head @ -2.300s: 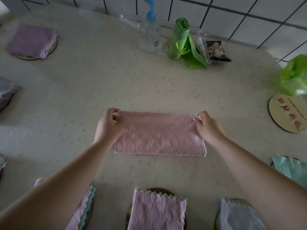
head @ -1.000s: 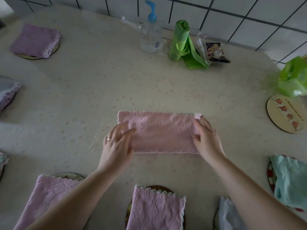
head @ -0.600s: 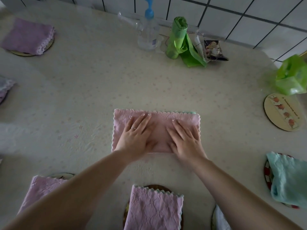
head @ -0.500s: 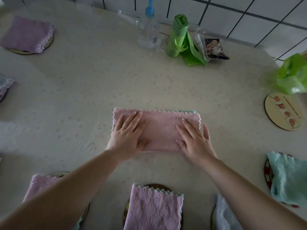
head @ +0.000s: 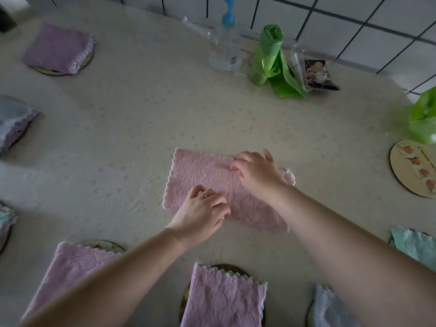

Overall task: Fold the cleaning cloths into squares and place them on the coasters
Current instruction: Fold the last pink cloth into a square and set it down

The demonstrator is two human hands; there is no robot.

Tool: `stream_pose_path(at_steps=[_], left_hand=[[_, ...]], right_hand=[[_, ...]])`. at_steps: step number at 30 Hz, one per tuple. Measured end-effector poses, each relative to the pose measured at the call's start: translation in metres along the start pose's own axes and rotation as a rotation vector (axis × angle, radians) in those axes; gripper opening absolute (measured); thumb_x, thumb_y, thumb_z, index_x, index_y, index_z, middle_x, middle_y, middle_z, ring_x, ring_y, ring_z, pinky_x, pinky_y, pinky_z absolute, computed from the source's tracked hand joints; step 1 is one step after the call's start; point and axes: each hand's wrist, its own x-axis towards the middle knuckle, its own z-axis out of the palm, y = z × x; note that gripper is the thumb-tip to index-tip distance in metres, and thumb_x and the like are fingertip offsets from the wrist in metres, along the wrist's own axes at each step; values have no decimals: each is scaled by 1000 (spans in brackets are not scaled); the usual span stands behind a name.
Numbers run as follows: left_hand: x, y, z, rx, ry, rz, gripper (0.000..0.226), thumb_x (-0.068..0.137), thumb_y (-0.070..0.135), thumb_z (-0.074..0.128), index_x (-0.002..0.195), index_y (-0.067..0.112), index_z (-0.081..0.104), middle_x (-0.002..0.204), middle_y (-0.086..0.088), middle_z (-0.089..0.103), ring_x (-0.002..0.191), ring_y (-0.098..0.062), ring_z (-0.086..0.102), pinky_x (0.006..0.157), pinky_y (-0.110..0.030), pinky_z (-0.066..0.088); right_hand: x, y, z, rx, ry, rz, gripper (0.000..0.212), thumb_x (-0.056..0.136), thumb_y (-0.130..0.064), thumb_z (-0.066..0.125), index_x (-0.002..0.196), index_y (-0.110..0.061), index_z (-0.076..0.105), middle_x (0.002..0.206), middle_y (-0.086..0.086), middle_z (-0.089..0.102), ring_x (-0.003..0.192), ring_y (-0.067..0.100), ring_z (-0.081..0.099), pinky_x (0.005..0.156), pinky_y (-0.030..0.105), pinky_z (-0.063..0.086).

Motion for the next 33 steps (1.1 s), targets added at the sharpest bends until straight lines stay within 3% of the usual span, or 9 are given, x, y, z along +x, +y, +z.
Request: stream_pose_path(at_steps=[3,9,13,16,19,23,28,30,33], left_hand=[[-2,-21,-16,59,-15,-26,9,77,25,70,83,31,67,89,16,63,89,-11,59,94,-37,40],[10,-67,-45,134,70,-318,10,77,22,68,85,28,71,95,5,65,97,-23,57,92,-42,36],[3,-72,-44,123,75,-199,16,76,19,71,88,28,71,95,8,65,97,-20,59,93,-37,33],[-13,-67,-42,81,91,-67,19,78,15,70,93,26,71,96,10,69,93,-16,62,92,-33,35],[-26,-58,-33,39,57,31,25,74,15,75,97,25,72,104,9,70,96,-13,65,92,-34,44],[-28,-53,-25,4,36,-9,27,76,18,72,101,28,71,109,11,68,102,-11,63,93,-34,45],[-23,-48,-23,-14,84,-65,19,78,19,66,94,27,72,103,11,68,99,-13,63,91,-31,44],[-26,-49,-21,-59,97,-81,19,82,21,58,97,25,70,106,10,67,103,-13,61,93,-33,44],[-40,-46,-23,-147,121,-80,23,90,24,48,103,20,66,115,7,64,114,-10,54,99,-30,39]], right_hand=[[-8,11,-1,-40,45,26,35,90,-15,47,121,-26,58,124,0,54,118,22,46,111,44,16],[-32,20,6,-55,38,-31,27,87,-21,53,110,-24,66,103,1,67,101,25,59,94,37,38],[-48,26,9,-35,128,-86,33,69,-10,74,100,-21,71,88,1,63,87,27,60,84,41,46],[-56,35,18,-87,184,-251,36,61,-9,80,93,-25,72,90,-5,65,86,19,58,87,35,39],[-57,40,23,-73,224,-330,29,66,-13,79,91,-26,72,90,-9,67,84,17,62,92,32,33],[-53,38,22,-87,249,-298,13,75,-24,63,84,-28,71,85,-11,67,81,15,62,91,31,32],[-47,24,16,-37,183,-212,27,75,-30,43,69,-25,69,76,-10,64,72,17,62,77,31,40],[-49,22,13,46,127,-195,27,76,-25,44,71,-20,69,79,-5,64,72,20,63,68,35,51],[-66,21,13,173,55,-126,15,83,-10,54,86,-16,67,109,-3,63,91,15,62,80,27,50]])
